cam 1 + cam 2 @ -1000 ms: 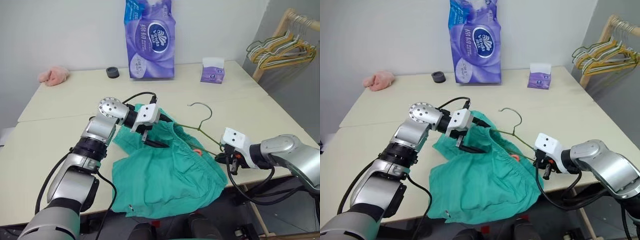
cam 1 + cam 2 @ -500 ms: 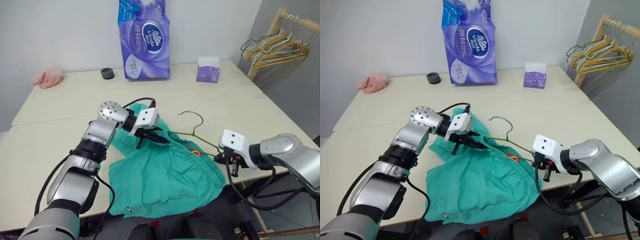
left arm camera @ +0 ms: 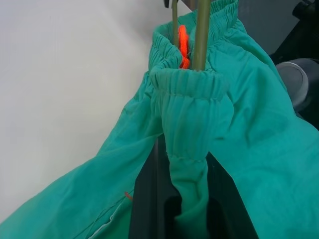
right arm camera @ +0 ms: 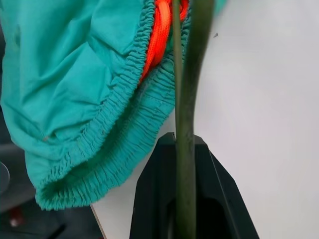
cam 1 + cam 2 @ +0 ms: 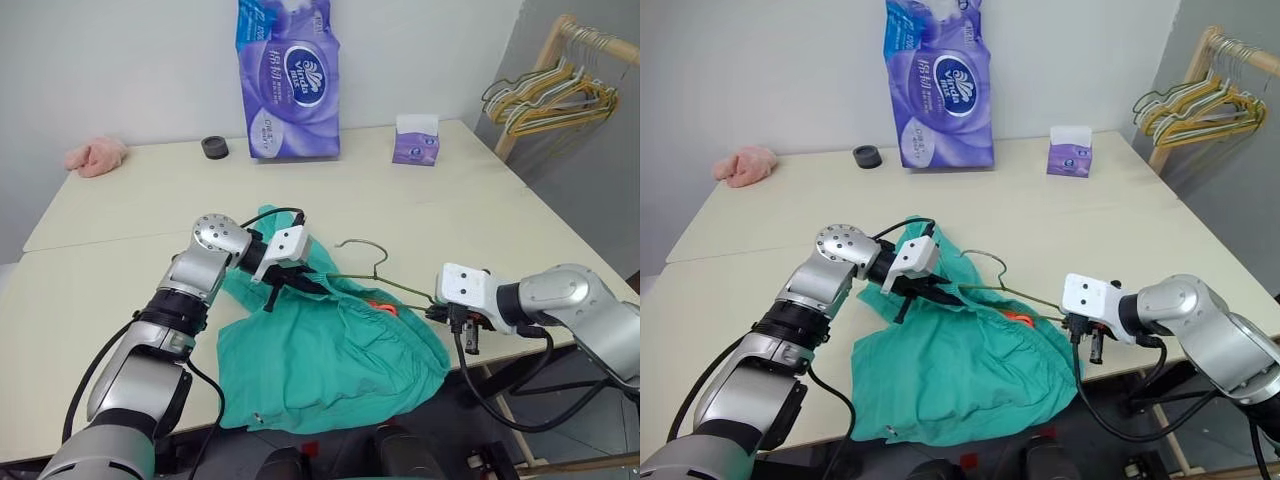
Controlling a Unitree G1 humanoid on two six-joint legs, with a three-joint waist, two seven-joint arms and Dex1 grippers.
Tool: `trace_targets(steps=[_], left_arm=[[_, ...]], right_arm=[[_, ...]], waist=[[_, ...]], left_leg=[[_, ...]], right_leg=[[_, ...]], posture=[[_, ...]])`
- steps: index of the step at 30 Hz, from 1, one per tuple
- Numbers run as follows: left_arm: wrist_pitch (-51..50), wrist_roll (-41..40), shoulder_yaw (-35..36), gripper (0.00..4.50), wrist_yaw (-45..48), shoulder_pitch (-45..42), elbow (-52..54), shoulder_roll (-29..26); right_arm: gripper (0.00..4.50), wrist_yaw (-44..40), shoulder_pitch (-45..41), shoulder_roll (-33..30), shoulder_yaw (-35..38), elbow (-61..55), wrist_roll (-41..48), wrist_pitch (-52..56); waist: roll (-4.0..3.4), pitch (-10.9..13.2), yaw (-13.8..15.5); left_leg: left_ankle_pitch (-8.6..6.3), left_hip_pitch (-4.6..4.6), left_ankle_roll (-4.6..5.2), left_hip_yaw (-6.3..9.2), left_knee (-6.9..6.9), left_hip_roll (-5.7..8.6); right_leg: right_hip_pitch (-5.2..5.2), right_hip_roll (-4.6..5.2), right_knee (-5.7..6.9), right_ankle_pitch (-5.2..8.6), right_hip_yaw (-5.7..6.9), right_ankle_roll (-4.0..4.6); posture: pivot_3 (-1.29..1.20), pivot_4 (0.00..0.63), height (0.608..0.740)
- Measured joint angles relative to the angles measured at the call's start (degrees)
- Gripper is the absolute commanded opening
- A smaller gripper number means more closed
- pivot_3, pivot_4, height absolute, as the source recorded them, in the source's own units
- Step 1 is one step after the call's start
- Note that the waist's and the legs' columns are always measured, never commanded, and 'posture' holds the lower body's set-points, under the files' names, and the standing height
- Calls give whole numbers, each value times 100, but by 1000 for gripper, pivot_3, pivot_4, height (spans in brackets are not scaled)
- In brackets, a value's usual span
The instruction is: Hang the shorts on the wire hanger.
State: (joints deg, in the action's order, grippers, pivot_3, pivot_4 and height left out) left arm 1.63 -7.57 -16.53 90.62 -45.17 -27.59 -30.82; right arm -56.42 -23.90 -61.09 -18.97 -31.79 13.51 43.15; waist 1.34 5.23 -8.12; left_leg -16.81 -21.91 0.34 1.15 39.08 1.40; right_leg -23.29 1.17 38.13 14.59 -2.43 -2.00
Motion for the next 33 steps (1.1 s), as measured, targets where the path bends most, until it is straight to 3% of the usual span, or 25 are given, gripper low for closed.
trace_targets(steps=[4, 10, 14, 18, 21, 27, 33], left_arm=[[-5, 5, -22, 0, -22, 15, 13, 86], [13, 63, -23, 0, -157, 11, 1, 97], [39, 108, -10, 0, -280, -12, -97, 80], [26, 96, 100, 0, -495, -25, -179, 74], [-10, 87, 238, 0, -632, -38, -231, 49], [-124, 80, 361, 0, -731, -69, -235, -65], [-255, 79, 434, 0, -747, -69, -190, -75]], right_arm=[[2005, -359, 161, -548, 423, 82, -96, -645], [3957, -439, 1541, -925, 1720, 262, -48, -713], [3957, -165, 2527, -392, 3115, 292, 217, -119], [3957, 730, 3345, 1450, 4050, -411, 716, 359], [3957, 1306, 4035, 2449, 3901, -988, 921, 466], [3957, 2012, 4548, 3096, 3373, -1282, 1098, 633], [3957, 2448, 4488, 3369, 2900, -1064, 1481, 972]], waist=[[-4, -3, 13], [-2, -8, 20], [-1, -15, 46], [12, -35, 51], [-8, -45, 48], [70, -92, 75], [139, -135, 72]], left_leg=[[0, 0, 0, 0, 0, 1], [0, 2, 0, -1, 1, 1], [0, 6, 0, -2, 1, 1], [0, 7, 0, 10, -2, -6], [0, 8, 0, 4, 0, -2], [0, 2, 0, 23, -4, -4], [-1, 1, -1, 23, -11, -6]], right_leg=[[2, 0, -1, 0, 1, 0], [8, 0, 1, 0, -1, 0], [10, -1, 4, -1, -3, -2], [8, -9, 13, -1, 1, -3], [7, -4, 23, 0, -5, -5], [12, -6, -4, 0, 15, -4], [11, -5, -14, 0, 15, -4]], posture=[[-211, 38, 740], [-201, 41, 740], [-205, 50, 740], [-207, 57, 740], [-207, 57, 740], [-190, 55, 740], [-182, 52, 740]])
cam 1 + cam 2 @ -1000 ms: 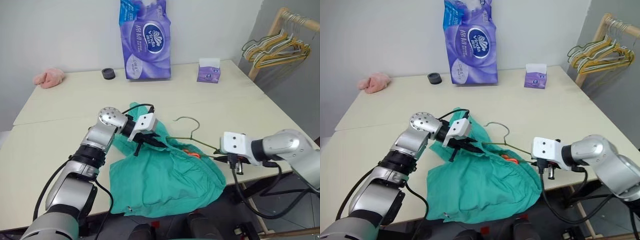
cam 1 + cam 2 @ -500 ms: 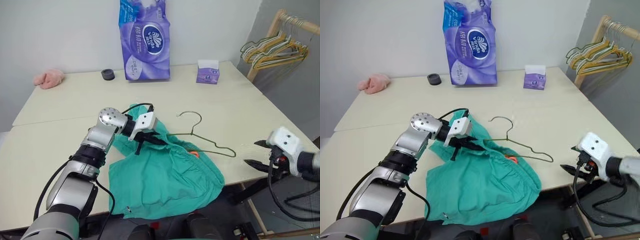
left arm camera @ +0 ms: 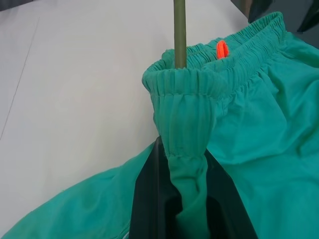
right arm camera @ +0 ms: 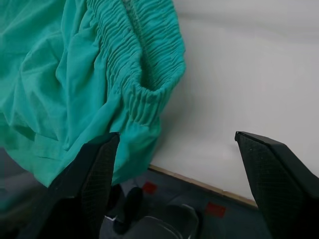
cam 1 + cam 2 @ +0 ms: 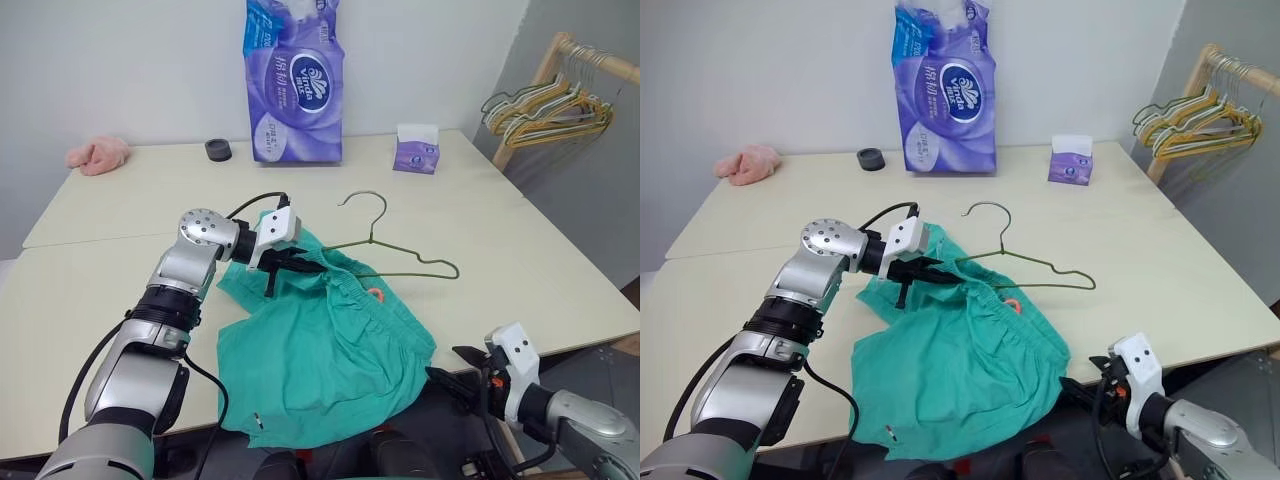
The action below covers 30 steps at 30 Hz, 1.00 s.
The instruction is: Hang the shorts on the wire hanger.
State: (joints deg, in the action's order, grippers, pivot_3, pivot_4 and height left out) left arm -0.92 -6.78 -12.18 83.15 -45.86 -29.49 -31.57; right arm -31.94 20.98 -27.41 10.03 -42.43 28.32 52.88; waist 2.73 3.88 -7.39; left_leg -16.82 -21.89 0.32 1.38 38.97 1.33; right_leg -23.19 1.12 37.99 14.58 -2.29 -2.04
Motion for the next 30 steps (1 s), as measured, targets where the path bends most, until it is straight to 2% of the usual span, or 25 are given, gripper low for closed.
trace_targets(steps=[3, 6, 7, 10, 12, 15, 18, 19, 24, 27, 30], left_arm=[[-36, 0, 22, 0, -3, 0, 73, 1], [-91, 0, 27, 0, -7, 0, 101, 2], [-107, 0, 27, 0, -12, 2, 114, 5], [-129, 0, 27, 0, -23, 4, 205, 18], [-152, 0, 33, 0, -38, 6, 215, 16], [-179, 0, 35, 0, -57, 13, 220, 17], [-229, 0, 71, 0, -104, 15, 243, -3], [-236, 0, 71, 0, -118, 20, 244, 0], [-265, -23, 73, 0, -138, 32, 401, 7], [-406, -121, 101, 0, -143, 37, 449, 0], [-673, -266, 123, 0, -72, 95, 581, -91]], right_arm=[[3957, 129, -74, 31, -155, 177, 175, 137], [3957, 269, -261, 95, -343, 311, 418, 309], [3791, 343, -362, 133, -407, 419, 491, 381], [3013, 598, -760, 330, -432, 753, 814, 640], [2321, 647, -1174, 484, -338, 810, 1078, 790], [1258, 705, -1373, 618, -244, 847, 1386, 913], [201, 728, -1438, 494, -86, 907, 1527, 1056], [20, 726, -1495, 452, -44, 906, 1583, 1095], [20, 721, -1522, 251, 21, 862, 1810, 1209], [20, 712, -1519, -71, 123, 777, 1883, 1262], [20, 627, -1518, -624, 592, 758, 2013, 1284]], waist=[[17, -10, -4], [65, -34, -41], [79, -38, -56], [153, -69, -72], [146, -68, -46], [-28, -60, 45], [-77, -56, 132], [-81, -55, 135], [-102, -66, 128], [-105, -66, 118], [-106, -64, 115]], left_leg=[[-1, -1, -1, 0, -2, -1], [-2, -1, -3, 2, -9, -6], [-3, -2, -4, 2, -13, -7], [-18, -10, -24, 12, -19, -18], [-34, -17, -16, 10, -8, -15], [-50, -22, 8, -11, 1, 13], [-49, -12, 9, -14, 4, 13], [-46, -4, 8, -14, 9, 12], [-40, 10, 10, -17, 14, 11], [-41, 4, 12, -19, 14, 12], [-41, 3, 12, -22, 15, 12]], right_leg=[[-1, 0, -4, 0, 0, 0], [-1, -1, -12, 0, 4, 0], [-2, -1, -19, 0, 5, 1], [-5, -7, -34, -1, 15, 1], [-5, -3, -36, 0, 13, 0], [-11, 21, -31, 16, -7, -23], [-11, 19, -4, 19, -10, -21], [-8, 17, 8, 19, -11, -21], [6, 10, 14, 18, -15, -20], [3, 9, 10, 18, -17, -20], [3, 9, 8, 18, -20, -20]], posture=[[-180, 51, 740], [-177, 53, 740], [-177, 53, 740], [-176, 53, 740], [-175, 52, 740], [-175, 52, 740], [-175, 52, 740], [-176, 51, 740], [-175, 50, 740], [-180, 52, 740], [-183, 51, 740]])
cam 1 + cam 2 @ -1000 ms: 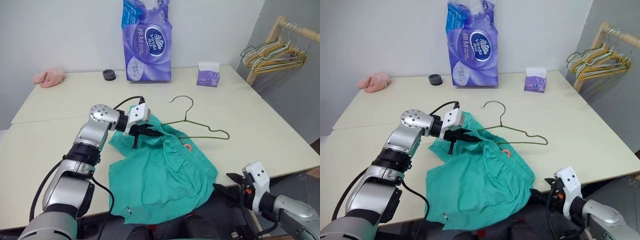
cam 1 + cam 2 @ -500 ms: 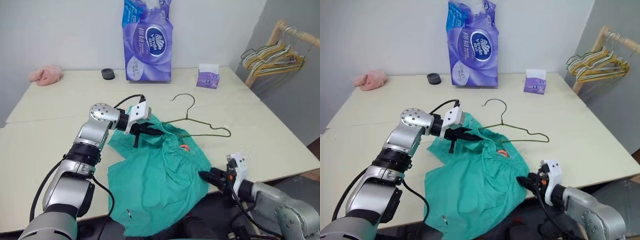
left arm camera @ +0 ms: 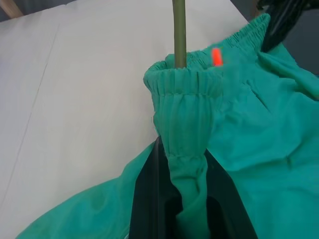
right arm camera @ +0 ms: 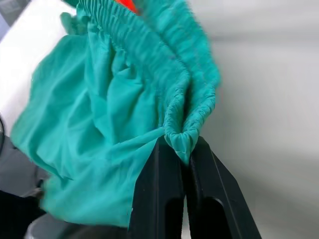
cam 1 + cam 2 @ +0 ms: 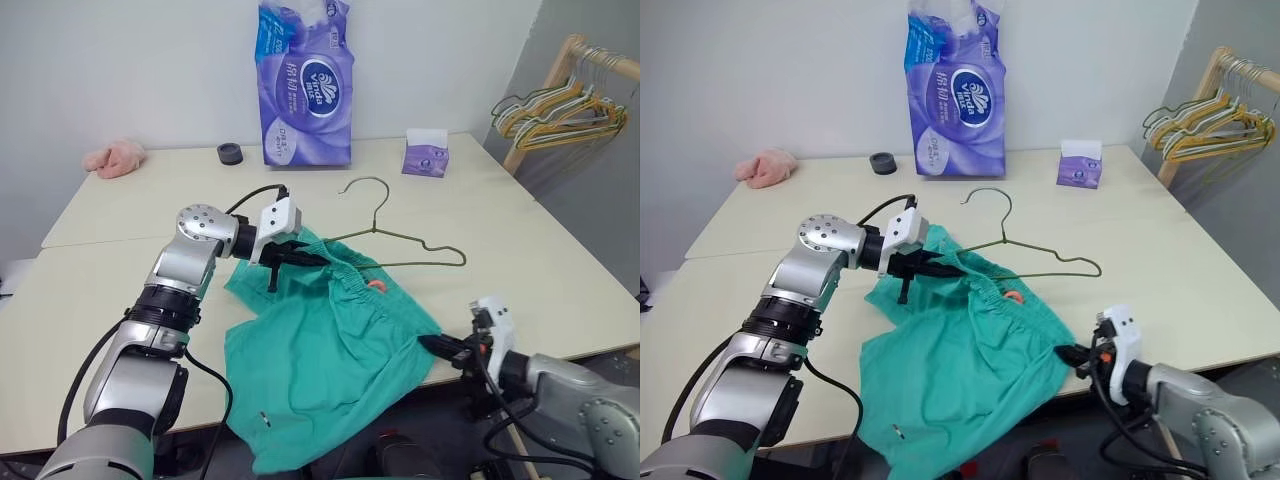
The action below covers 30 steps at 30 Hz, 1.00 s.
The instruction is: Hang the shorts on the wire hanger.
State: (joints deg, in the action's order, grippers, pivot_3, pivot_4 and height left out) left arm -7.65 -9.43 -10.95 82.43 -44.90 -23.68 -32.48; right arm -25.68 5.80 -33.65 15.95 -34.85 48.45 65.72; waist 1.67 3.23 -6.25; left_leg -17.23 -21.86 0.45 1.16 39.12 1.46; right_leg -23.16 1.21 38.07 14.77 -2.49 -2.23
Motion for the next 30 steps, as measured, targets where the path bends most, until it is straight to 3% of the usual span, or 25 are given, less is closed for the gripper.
trace_targets(steps=[10, 23, 30], left_arm=[[-696, -422, -94, 0, 607, 120, 555, -262], [-259, -148, -233, 0, 474, 167, 346, -265], [68, 58, -384, 0, 481, 168, 209, -281]], right_arm=[[20, -717, 423, -1254, 628, 150, 120, -57], [20, -882, 199, -1704, 824, -96, 534, 116], [20, -1208, 175, -2373, 880, -59, 545, 37]], waist=[[-2, 0, -10], [-2, 0, -7], [-5, 1, -9]], left_leg=[[0, 5, 1, -7, 0, -2], [0, 3, 1, -7, 0, -3], [0, 4, 1, -9, 0, -3]], right_leg=[[4, -7, 0, 1, -6, -1], [5, -7, -4, 1, -8, -2], [5, -8, -5, 1, -7, -2]], posture=[[-197, 50, 740], [-206, 51, 740], [-214, 51, 740]])
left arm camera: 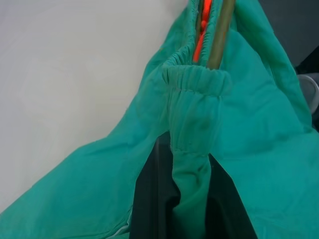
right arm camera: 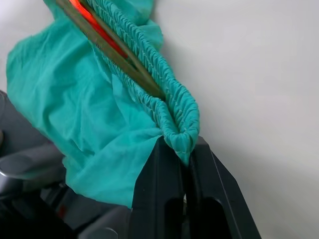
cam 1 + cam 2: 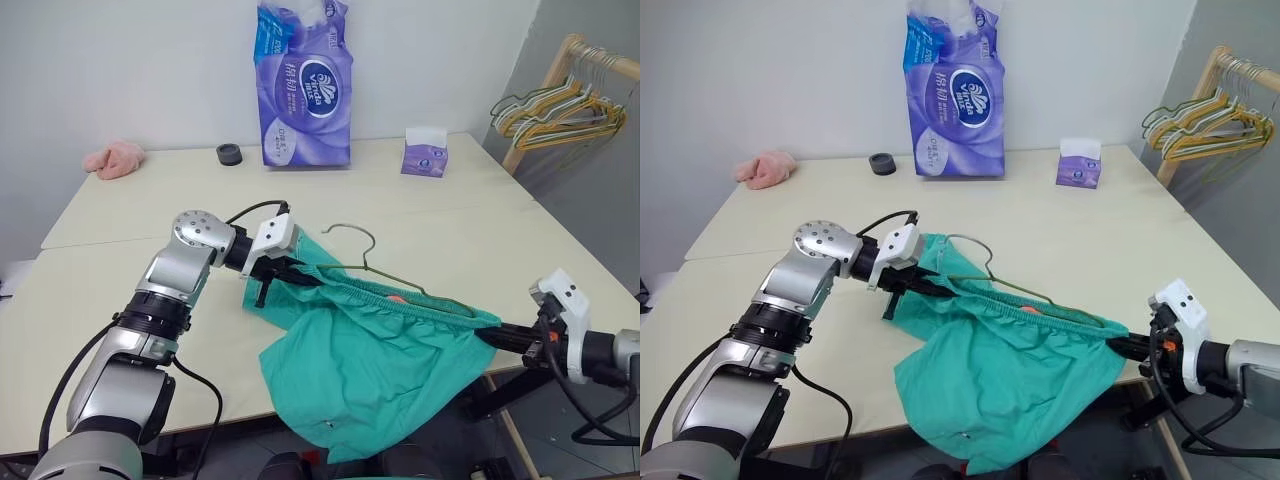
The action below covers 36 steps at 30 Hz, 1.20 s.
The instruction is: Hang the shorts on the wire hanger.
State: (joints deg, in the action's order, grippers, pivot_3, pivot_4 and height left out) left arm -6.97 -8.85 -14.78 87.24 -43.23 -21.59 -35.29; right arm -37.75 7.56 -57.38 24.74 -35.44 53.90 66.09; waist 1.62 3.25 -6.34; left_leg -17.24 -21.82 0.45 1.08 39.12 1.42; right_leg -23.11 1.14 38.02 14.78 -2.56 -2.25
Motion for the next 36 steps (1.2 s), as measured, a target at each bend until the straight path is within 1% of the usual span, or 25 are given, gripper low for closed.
trace_targets(steps=[5, 10, 12, 14, 16, 18, 22, 26, 30, 31, 32, 33, 35, 36], left_arm=[[223, 110, -77, 0, -75, 0, -96, 1], [415, 243, -77, 0, -424, -2, -219, 3], [473, 281, -76, 0, -567, -12, -275, 12], [477, 348, -71, 0, -780, -43, -282, 62], [461, 365, -67, 0, -918, -61, -263, 109], [382, 379, -58, 0, -1070, -54, -215, 153], [203, 384, -45, 0, -1397, 42, -13, 301], [51, 378, -28, 0, -1592, 277, 218, 342], [-99, 358, -19, 0, -1666, 504, 428, 340], [-124, 354, -19, 0, -1663, 559, 491, 337], [-133, 353, -20, 0, -1661, 593, 534, 333], [-136, 353, -20, 0, -1659, 623, 564, 331], [-149, 352, -20, 0, -1657, 658, 580, 329], [-154, 352, -20, 0, -1657, 662, 584, 328]], right_arm=[[20, -602, 34, -648, -20, 208, -342, -424], [20, -894, -63, -892, -172, 192, -451, -685], [20, -916, -389, -1009, -438, 187, -602, -778], [20, -893, -899, -1102, -814, 189, -772, -883], [20, -844, -1315, -1095, -1157, 216, -895, -931], [20, -838, -1758, -1030, -1685, 306, -1137, -973], [20, -849, -2759, -505, -2861, 538, -1685, -1077], [20, -918, -3340, -213, -3436, 829, -2111, -1180], [20, -1015, -3674, -45, -3724, 1099, -2517, -1377], [562, -1072, -3703, -46, -3753, 1154, -2632, -1470], [773, -1107, -3711, -52, -3759, 1184, -2701, -1540], [1088, -1161, -3709, -73, -3762, 1201, -2791, -1622], [1741, -1285, -3658, -161, -3749, 1182, -2863, -1734], [2165, -1333, -3574, -213, -3710, 1148, -2867, -1760]], waist=[[0, 0, 0], [0, 0, 8], [-1, 2, 9], [-2, 2, 4], [-2, 2, 4], [-2, 2, 3], [-6, 4, -5], [-8, 5, -6], [-8, 5, 7], [-8, 5, 19], [-8, 5, 25], [-8, 5, 30], [-9, 5, 31], [-9, 5, 32]], left_leg=[[0, 0, 0, -2, 0, 0], [0, 0, 0, -2, 0, -1], [0, 1, 0, -2, 0, -1], [0, 2, 0, -4, -1, -2], [0, -1, 0, -3, -1, -3], [0, -3, 0, -3, -2, -4], [0, -3, 0, -4, -1, -4], [0, -5, 0, -2, -2, -4], [0, -6, -1, -1, -1, -3], [0, -6, -1, -1, -1, -3], [0, -6, -1, -1, -1, -3], [0, -6, -1, 0, -1, -3], [0, -5, -1, 1, -1, -3], [0, -6, -1, 2, -1, -3]], right_leg=[[0, 0, -2, 0, 0, -1], [-1, 0, -1, 0, 0, -1], [-1, 1, -1, 0, -1, 0], [-2, 1, -1, 0, -1, 0], [-6, 1, -1, 0, -1, 0], [-7, 2, -2, 0, -2, 0], [-9, 4, 0, 0, -3, 1], [-12, 6, 0, -1, -3, 1], [-12, 9, 0, -1, -1, 2], [-12, 10, 0, -1, 0, 2], [-12, 10, 0, -1, 0, 2], [-12, 10, 0, -1, 1, 3], [-12, 10, 0, -2, 2, 3], [-12, 10, 0, -2, 2, 3]], posture=[[-212, 50, 740], [-198, 51, 740], [-198, 52, 740], [-197, 50, 740], [-197, 49, 740], [-192, 47, 740], [-186, 47, 740], [-184, 47, 740], [-176, 45, 740], [-176, 45, 740], [-175, 47, 740], [-175, 47, 740], [-174, 47, 740], [-174, 47, 740]])
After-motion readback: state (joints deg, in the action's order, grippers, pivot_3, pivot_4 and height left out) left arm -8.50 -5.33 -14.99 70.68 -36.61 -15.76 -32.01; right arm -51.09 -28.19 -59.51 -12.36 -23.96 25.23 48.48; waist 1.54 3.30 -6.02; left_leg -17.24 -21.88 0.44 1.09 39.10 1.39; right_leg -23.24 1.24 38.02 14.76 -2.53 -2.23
